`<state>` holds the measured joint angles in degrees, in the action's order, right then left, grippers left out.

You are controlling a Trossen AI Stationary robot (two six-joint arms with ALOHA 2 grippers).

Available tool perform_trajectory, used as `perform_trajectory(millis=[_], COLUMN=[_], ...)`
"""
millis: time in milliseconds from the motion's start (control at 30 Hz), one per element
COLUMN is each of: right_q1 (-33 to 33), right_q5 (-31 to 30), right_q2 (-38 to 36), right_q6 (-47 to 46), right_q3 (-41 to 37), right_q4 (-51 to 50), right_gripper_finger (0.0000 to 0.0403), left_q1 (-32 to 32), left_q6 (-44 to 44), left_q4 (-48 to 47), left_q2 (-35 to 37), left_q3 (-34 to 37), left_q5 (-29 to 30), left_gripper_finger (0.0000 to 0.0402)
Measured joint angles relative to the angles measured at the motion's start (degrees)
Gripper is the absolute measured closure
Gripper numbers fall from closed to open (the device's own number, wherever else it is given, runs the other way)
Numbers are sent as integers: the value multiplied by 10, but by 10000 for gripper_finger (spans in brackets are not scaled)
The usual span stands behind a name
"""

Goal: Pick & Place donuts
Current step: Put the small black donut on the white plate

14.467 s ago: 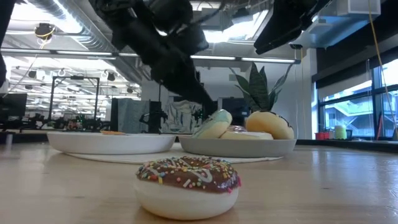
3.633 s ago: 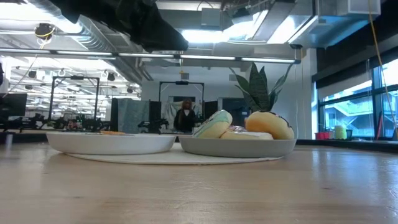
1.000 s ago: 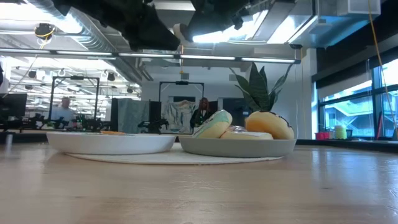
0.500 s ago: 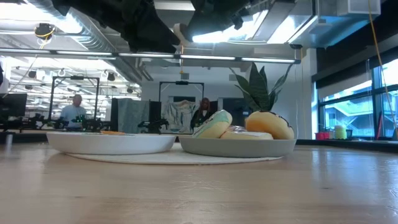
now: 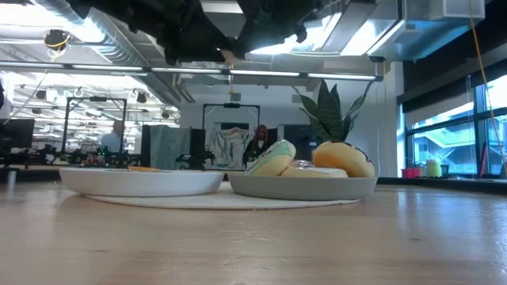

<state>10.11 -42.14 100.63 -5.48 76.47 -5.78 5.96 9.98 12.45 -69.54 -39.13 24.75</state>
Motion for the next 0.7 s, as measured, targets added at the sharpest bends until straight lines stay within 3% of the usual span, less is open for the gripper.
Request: perform_trajectory(millis=[700], right_q1=[0], right_q5=[15], right_q2=[-1], right_q6=[0], right_q3=[0], right_q4=[1], right_gripper_finger=[374], left_q1=[0], left_q6=[-3], left_q4=[-3], left_q2=[0], left_q3=[0], left_q5=[0], left_gripper_finger=[350])
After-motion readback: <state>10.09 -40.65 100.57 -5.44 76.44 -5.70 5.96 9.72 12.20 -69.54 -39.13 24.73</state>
